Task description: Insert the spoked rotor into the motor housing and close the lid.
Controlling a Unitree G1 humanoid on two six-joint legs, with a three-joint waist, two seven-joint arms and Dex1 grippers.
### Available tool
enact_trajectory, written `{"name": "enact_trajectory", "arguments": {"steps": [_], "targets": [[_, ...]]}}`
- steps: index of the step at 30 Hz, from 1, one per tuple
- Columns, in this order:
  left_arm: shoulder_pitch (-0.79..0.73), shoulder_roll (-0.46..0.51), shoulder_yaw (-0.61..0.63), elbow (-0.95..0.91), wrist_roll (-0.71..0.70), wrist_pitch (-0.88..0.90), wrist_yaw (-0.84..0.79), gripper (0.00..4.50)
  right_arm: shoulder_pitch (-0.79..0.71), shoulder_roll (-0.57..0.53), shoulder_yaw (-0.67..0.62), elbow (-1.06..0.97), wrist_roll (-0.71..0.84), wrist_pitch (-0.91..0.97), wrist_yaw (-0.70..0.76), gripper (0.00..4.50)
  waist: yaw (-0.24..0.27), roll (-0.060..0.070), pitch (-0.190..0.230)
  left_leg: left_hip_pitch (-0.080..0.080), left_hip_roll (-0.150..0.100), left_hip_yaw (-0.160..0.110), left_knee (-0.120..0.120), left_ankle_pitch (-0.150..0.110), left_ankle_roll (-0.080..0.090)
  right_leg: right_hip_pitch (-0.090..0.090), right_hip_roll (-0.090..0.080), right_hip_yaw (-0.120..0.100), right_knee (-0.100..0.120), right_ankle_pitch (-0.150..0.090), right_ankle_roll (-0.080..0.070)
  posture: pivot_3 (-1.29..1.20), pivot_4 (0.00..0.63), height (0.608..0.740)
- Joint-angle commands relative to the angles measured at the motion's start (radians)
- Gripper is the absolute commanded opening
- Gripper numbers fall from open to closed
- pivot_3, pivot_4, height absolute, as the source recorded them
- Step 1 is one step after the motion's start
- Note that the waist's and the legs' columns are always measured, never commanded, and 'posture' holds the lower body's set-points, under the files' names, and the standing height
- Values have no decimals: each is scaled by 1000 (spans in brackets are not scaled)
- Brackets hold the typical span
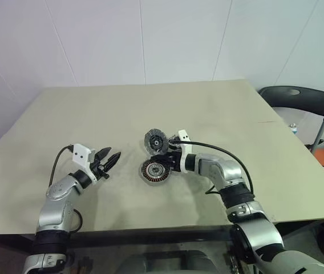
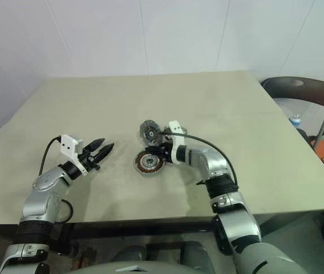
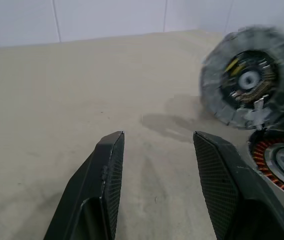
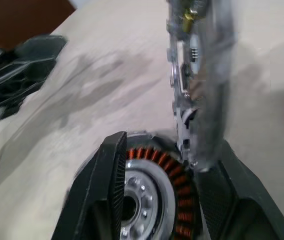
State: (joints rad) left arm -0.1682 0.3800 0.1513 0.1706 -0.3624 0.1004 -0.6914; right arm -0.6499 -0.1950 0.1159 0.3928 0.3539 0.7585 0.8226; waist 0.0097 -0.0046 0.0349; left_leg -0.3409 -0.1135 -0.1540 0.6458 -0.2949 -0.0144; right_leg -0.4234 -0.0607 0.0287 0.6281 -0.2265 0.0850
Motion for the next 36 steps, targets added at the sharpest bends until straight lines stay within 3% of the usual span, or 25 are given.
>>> {"name": "enact_trajectory", "arguments": {"steps": [1, 4, 7, 17, 21, 31, 36], "targets": [[-11, 2, 15, -46, -18, -2, 1, 2344, -30, -79, 34, -110, 49, 40, 158, 2047, 1, 0, 0, 0, 0, 0, 0, 0, 0, 0, 0, 0, 0, 0, 0, 0, 0, 740], [-12, 1, 14, -44, -20, -2, -2, 2344, -48, -183, 68, -126, 52, 53, 285, 2047, 2, 0, 0, 0, 0, 0, 0, 0, 0, 0, 0, 0, -1, 0, 0, 0, 0, 740], [-13, -2, 12, -41, -20, -5, 0, 2344, -74, -217, 79, -67, 17, 5, 303, 2047, 0, 0, 0, 0, 0, 1, 0, 0, 0, 1, 0, 0, -1, 0, 0, 0, 0, 740], [-8, -14, 13, -31, -16, -15, 5, 2344, -165, -111, 11, 108, -59, -186, 115, 2047, 2, 0, 0, 0, 1, 2, 0, 0, 0, 0, -1, 0, 0, 0, 0, 0, 0, 740], [-9, -13, 12, -34, -15, -12, 6, 2344, -218, -99, 56, 152, -176, -428, 56, 2047, 3, 0, 0, 0, 0, 2, 0, 0, 0, 0, -1, 0, 0, 0, 0, 0, 0, 740], [-22, -12, 8, -31, -15, -9, 1, 2344, -456, -189, 260, 410, -426, -947, 379, 2047, -3, 0, 0, 1, 0, 3, 0, 0, 0, 0, 0, 0, 0, 0, 0, 0, 0, 740], [-19, -10, 12, -41, -17, -8, 1, 2344, -575, -177, 384, 641, -607, -1196, 396, 2047, -6, 0, 0, 1, 0, 3, 0, 0, 0, -1, 0, 0, 1, 0, 0, 0, 0, 740]]}}
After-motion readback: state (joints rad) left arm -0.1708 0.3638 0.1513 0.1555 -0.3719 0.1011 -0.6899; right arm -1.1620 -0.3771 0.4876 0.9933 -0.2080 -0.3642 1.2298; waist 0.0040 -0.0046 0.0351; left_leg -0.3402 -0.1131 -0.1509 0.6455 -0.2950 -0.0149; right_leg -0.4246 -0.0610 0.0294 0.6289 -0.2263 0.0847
